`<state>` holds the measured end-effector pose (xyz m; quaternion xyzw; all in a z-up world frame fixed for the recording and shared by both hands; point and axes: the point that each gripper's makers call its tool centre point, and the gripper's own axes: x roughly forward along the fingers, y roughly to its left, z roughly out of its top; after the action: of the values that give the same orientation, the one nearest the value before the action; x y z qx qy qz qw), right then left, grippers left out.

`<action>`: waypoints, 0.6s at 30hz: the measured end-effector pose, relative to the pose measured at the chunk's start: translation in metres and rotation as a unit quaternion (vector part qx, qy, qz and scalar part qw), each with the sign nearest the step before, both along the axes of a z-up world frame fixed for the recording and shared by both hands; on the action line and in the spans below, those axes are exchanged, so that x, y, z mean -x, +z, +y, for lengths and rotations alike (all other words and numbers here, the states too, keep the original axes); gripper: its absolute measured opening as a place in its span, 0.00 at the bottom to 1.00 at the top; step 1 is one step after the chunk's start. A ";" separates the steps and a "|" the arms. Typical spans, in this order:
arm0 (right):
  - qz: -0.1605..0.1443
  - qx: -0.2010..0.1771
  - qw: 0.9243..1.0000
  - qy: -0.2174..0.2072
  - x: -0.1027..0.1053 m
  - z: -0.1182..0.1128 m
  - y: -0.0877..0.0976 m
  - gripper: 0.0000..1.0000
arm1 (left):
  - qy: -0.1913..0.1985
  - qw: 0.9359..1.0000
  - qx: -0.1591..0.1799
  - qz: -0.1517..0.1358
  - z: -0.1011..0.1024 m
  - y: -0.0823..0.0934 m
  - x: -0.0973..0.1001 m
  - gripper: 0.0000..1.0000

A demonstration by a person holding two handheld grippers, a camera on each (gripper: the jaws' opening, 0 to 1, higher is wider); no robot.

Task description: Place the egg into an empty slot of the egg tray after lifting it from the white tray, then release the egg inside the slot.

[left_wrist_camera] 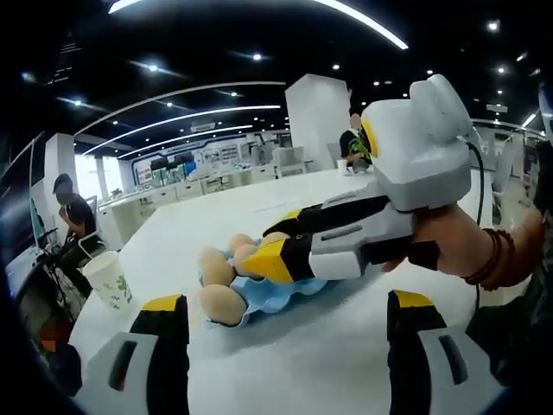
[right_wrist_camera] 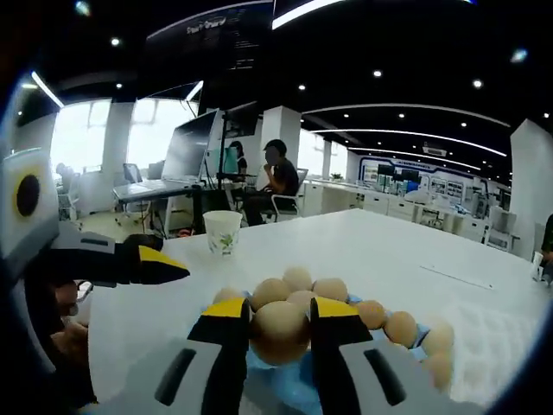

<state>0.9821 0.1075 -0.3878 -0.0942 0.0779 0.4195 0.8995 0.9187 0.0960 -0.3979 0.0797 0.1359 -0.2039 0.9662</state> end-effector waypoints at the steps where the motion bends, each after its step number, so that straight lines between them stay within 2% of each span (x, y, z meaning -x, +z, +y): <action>1: 0.000 0.003 1.000 0.001 0.000 0.001 -0.001 0.29 | 0.001 1.000 0.001 -0.001 0.000 0.000 0.000 0.98; 4: 0.007 0.006 1.000 0.003 -0.003 0.003 -0.008 0.29 | 0.001 1.000 -0.001 0.000 0.001 0.000 -0.001 0.98; 7: 0.030 -0.004 1.000 0.004 -0.005 0.004 -0.015 0.29 | 0.001 1.000 0.000 0.001 0.000 0.000 -0.002 0.98; 12: 0.037 0.005 0.999 0.007 -0.005 0.006 -0.024 0.29 | 0.001 1.000 -0.001 0.004 0.001 -0.003 -0.003 0.98; 13: 0.028 0.003 1.000 0.010 -0.004 0.007 -0.022 0.29 | 0.001 1.000 0.000 0.004 0.001 -0.004 -0.002 0.98; 18: 0.023 0.009 1.000 0.012 -0.002 0.006 -0.024 0.29 | 0.004 1.000 -0.001 0.006 0.003 -0.006 -0.003 0.98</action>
<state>0.9839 0.1140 -0.4120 -0.0940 0.1010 0.4312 0.8916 0.9215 0.0992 -0.4037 0.0789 0.1422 -0.2006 0.9661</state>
